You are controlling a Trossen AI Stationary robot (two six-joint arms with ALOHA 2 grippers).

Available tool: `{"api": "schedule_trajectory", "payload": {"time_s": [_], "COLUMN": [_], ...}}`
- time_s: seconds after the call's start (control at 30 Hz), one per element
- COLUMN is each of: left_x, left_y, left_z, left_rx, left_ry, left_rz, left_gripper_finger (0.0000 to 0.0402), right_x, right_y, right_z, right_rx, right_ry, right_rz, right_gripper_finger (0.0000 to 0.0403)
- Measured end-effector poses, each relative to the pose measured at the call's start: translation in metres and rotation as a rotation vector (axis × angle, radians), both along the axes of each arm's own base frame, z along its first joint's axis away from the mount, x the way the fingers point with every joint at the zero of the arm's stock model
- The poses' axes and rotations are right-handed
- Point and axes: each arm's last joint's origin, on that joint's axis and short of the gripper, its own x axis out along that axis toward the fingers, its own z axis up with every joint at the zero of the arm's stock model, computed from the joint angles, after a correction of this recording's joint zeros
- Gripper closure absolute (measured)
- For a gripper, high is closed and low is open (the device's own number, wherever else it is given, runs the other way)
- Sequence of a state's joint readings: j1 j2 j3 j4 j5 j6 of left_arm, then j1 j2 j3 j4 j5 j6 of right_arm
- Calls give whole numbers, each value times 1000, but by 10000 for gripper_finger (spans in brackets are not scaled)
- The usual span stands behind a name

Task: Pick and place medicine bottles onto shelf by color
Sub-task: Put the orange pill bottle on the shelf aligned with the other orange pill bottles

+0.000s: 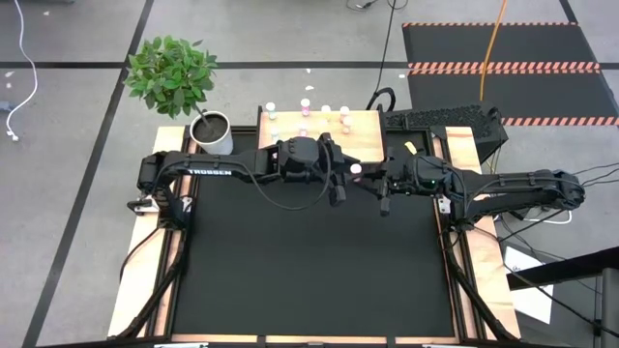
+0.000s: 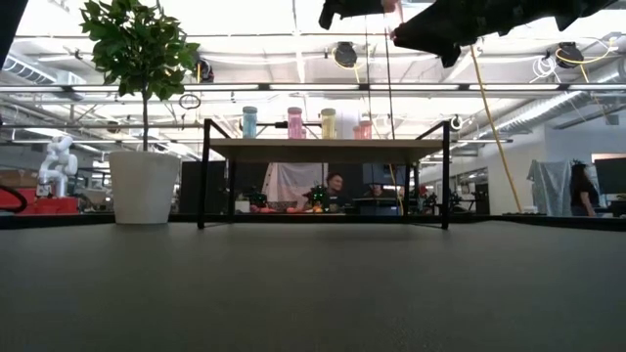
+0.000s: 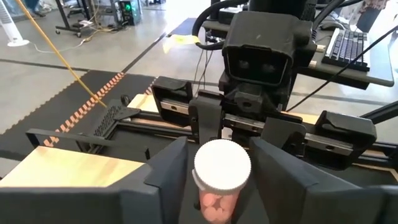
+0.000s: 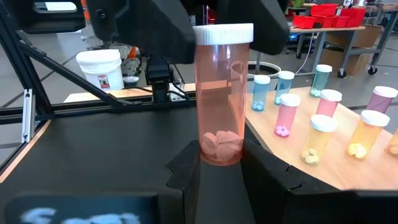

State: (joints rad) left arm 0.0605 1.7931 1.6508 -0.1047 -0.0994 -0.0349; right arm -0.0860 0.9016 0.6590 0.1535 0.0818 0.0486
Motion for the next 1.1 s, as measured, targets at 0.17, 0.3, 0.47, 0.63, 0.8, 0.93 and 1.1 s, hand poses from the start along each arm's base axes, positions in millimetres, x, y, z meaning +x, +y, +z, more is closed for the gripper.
{"api": "schedule_trajectory", "payload": {"time_s": [0.17, 0.3, 0.47, 0.63, 0.8, 0.93, 1.1], "left_x": [0, 0, 0, -1, -3, -6, 5], "left_y": [0, 0, 3, 14, 31, 53, 86], "left_z": [0, 0, 0, -1, 0, -1, -16], "left_rx": [0, 0, -1, 0, 14, 68, 108], "left_ry": [2, 4, 4, 6, 8, 16, -26], "left_rz": [-1, -1, 5, 35, 70, 110, 151], "left_gripper_finger": [267, 275, 271, 271, 271, 271, 270], "right_x": [0, 0, 0, -6, -19, -30, -37], "right_y": [0, 0, -1, -4, -6, -5, -5], "right_z": [0, 0, 0, -7, -13, -11, -6], "right_rx": [0, 1, 13, 51, 124, 179, 204], "right_ry": [0, 1, 2, 72, 142, 143, 108], "right_rz": [0, -1, -26, -172, -302, -318, -337], "right_gripper_finger": [303, 303, 296, 256, 188, 139, 112]}}
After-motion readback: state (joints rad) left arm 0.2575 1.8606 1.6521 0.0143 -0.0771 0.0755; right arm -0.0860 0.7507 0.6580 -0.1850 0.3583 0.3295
